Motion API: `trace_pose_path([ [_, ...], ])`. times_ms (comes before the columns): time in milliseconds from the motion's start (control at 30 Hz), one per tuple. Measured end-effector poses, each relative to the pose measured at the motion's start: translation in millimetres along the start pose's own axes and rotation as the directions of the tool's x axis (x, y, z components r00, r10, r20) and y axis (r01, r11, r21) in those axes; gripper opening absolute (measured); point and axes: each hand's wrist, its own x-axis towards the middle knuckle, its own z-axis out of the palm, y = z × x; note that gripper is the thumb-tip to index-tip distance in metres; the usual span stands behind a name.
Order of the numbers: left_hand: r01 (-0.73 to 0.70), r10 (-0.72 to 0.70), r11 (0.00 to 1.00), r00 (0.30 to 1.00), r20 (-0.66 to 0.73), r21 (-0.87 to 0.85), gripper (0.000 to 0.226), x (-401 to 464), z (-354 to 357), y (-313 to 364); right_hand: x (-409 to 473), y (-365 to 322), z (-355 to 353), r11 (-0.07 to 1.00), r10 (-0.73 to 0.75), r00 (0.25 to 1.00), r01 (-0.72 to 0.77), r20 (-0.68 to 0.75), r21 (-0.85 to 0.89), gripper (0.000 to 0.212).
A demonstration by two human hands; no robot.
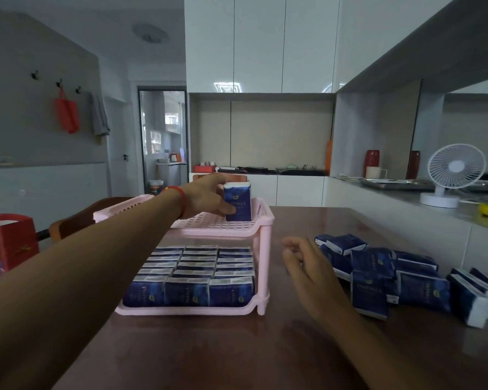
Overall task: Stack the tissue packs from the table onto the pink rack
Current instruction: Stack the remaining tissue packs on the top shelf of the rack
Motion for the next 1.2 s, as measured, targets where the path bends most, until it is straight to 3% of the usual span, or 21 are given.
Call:
trace_pose_path([
  [433, 0.030, -0.030, 0.999, 1.000, 0.004, -0.017, 0.083, -5.8, 1.4, 2.7, -0.5, 1.2, -1.2, 1.000, 0.000, 1.000, 0.000, -0.010, -0.005, 0.023],
  [533, 0.021, -0.021, 1.000, 0.999, -0.046, -0.012, 0.082, -10.6, -3.6, 6.2, -0.9, 1.8, -3.4, 1.000, 0.009, 1.000, -0.009, -0.020, -0.004, 0.022],
  [600, -0.015, 0.031, 0.995, 0.986, -0.162, 0.101, 0.081, -17.7, -3.6, 11.8, 0.0, 2.8, -5.2, 0.999, 0.029, 0.999, -0.029, -0.034, -0.020, 0.022],
  [667, -0.075, 0.206, 0.948, 0.886, -0.415, 0.310, 0.077, -30.5, 3.7, 20.0, 0.5, 4.1, -7.0, 0.998, 0.054, 0.997, -0.056, -0.052, -0.035, 0.023],
  [733, -0.165, 0.469, 0.859, 0.634, -0.615, 0.484, 0.060, -54.7, 23.2, 30.9, 1.5, 5.9, -8.5, 0.995, 0.074, 0.994, -0.079, -0.083, -0.060, 0.023],
  [767, -0.227, 0.569, 0.813, 0.509, -0.646, 0.537, 0.050, -69.5, 38.4, 36.7, 2.3, 7.7, -9.5, 0.993, 0.086, 0.991, -0.094, -0.101, -0.073, 0.023],
  [800, -0.303, 0.642, 0.765, 0.430, -0.635, 0.568, 0.041, -83.9, 56.8, 41.7, 2.7, 8.2, -11.2, 0.990, 0.103, 0.987, -0.114, -0.124, -0.088, 0.023],
  [833, -0.382, 0.696, 0.717, 0.413, -0.587, 0.582, 0.035, -97.0, 78.4, 45.0, 3.5, 9.7, -13.8, 0.984, 0.122, 0.980, -0.140, -0.156, -0.107, 0.023],
  [933, -0.560, 0.766, 0.634, 0.548, -0.336, 0.533, 0.027, -120.3, 147.9, 46.0, 5.4, 12.9, -30.1, 0.939, 0.168, 0.945, -0.239, -0.280, -0.247, 0.022],
  [1033, -0.617, 0.714, 0.694, 0.658, -0.240, 0.372, 0.022, -118.7, 199.1, 34.4, 4.8, 15.6, -60.3, 0.765, 0.225, 0.920, -0.371, -0.321, -0.526, 0.025],
  [1133, -0.547, 0.578, 0.815, 0.786, -0.220, 0.189, 0.028, -108.5, 225.7, 12.6, 0.0, 23.6, -89.3, 0.506, 0.452, 0.848, -0.501, -0.279, -0.702, 0.052],
  [1200, -0.442, 0.452, 0.892, 0.870, -0.196, 0.095, 0.032, -102.4, 232.8, -0.1, -4.1, 29.6, -98.5, 0.462, 0.571, 0.786, -0.546, -0.237, -0.699, 0.071],
])
